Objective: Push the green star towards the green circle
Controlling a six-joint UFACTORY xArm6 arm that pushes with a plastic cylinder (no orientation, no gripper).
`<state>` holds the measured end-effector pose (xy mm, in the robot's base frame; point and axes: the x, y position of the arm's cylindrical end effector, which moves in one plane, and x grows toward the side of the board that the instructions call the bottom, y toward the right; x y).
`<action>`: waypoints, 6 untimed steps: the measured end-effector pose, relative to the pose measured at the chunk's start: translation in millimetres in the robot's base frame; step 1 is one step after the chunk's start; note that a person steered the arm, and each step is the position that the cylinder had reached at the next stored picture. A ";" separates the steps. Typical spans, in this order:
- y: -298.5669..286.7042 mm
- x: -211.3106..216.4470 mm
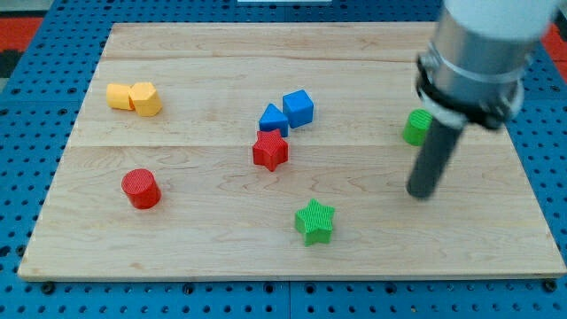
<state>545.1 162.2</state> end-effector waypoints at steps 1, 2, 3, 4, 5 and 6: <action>-44.6 57.3; -123.4 68.9; -152.4 21.1; -139.1 -19.2; -115.7 -23.7; -121.7 0.0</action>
